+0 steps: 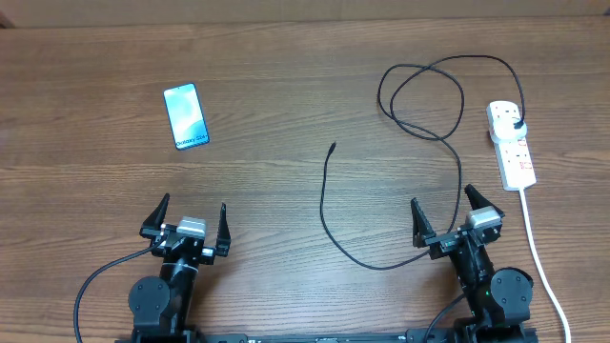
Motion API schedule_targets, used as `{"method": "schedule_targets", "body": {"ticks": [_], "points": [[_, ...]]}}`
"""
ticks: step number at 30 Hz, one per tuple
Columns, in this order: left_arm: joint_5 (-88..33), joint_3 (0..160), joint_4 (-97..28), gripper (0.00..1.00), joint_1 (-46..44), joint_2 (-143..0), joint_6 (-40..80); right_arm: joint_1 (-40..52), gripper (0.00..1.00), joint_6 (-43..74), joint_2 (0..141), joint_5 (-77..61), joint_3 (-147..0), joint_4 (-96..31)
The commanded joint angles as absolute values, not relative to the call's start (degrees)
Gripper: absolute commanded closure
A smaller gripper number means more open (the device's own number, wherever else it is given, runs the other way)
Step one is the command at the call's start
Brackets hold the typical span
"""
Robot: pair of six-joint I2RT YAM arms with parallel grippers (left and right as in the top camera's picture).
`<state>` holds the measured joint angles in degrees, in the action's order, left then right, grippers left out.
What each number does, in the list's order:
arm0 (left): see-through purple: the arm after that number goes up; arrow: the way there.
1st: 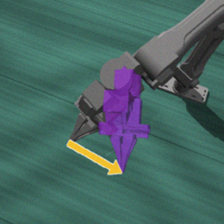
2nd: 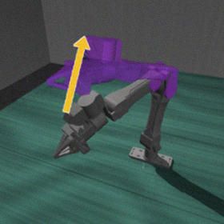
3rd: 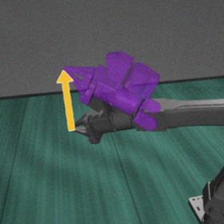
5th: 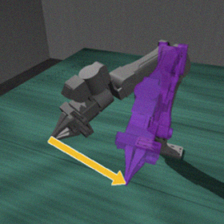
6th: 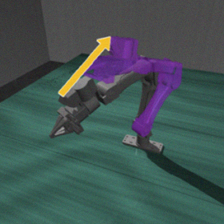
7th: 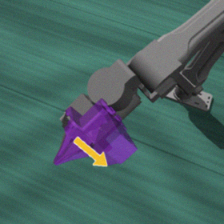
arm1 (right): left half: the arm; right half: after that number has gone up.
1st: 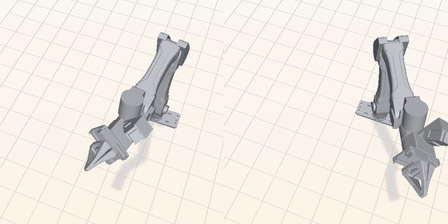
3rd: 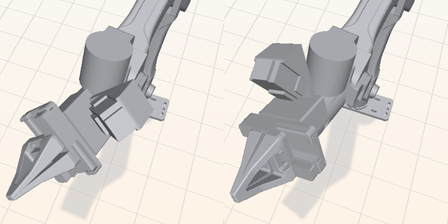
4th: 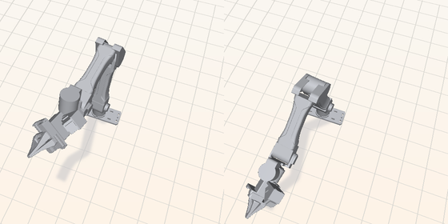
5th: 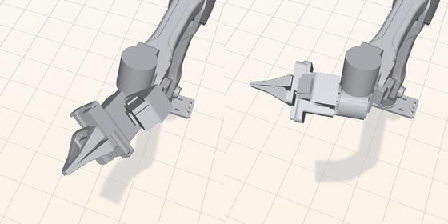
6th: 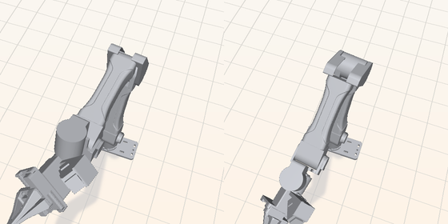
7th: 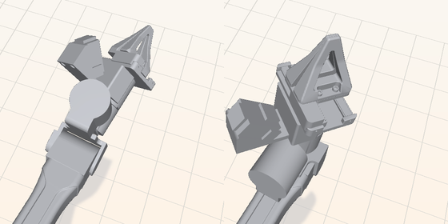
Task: Plug charger to phone and switch on socket
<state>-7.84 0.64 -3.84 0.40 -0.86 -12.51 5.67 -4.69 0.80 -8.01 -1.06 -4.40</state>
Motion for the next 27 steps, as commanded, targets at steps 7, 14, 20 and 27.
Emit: {"method": "schedule_targets", "body": {"ticks": [7,14,20,27], "points": [[-7.0,0.3,-3.8,0.00,0.6,-0.3,-13.1,5.9,0.00,-4.5,0.2,-7.3,-0.5,-4.2],[-7.1,0.3,-3.8,0.00,0.6,-0.3,-13.1,5.9,0.00,-4.5,0.2,-7.3,-0.5,-4.2],[-7.0,0.3,-3.8,0.01,0.6,-0.3,-13.1,5.9,0.00,-4.5,0.2,-7.3,-0.5,-4.2],[-6.5,0.3,-3.8,0.00,0.7,-0.3,-10.1,5.9,0.00,-4.5,0.2,-7.3,-0.5,-4.2]]}}
